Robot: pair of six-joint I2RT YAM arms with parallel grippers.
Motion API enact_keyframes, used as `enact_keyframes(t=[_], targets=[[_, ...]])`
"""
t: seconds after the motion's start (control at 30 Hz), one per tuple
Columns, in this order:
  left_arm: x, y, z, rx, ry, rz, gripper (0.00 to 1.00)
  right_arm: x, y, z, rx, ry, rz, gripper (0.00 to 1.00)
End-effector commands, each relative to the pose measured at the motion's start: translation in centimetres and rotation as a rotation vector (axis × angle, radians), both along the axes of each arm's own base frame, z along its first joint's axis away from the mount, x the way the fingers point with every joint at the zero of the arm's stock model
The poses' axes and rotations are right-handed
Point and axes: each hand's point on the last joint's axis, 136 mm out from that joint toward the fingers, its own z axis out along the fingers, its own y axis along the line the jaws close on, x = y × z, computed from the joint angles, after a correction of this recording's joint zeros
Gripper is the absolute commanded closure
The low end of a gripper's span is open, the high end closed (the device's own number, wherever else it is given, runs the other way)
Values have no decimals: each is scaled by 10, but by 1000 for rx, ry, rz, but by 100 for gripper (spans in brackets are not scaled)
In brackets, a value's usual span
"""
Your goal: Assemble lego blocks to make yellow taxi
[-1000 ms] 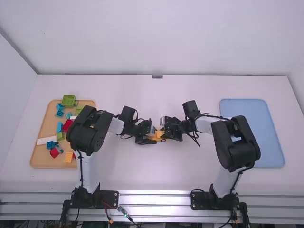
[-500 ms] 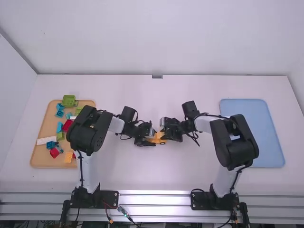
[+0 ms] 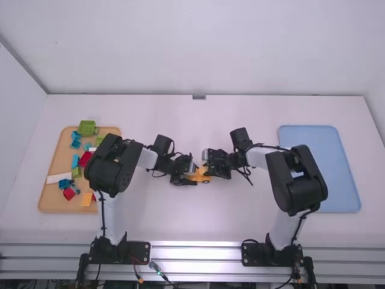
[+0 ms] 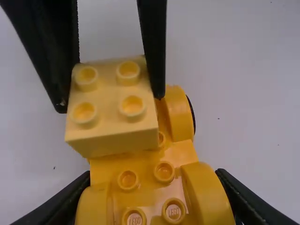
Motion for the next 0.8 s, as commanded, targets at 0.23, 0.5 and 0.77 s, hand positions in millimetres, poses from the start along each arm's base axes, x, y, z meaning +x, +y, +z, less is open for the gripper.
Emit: enact_keyframes(t=[0.23,0.5,0.77], targets=[[-4,11,-22,85,9,19,67,-8,-1,-6,-2,21,13,100],[-3,10,-21,83,5,22,67,-11,-2,-6,-6,27,26,100],[-3,10,-21,82,5,23,68,-10,-3,-8,-15,22,20,100]])
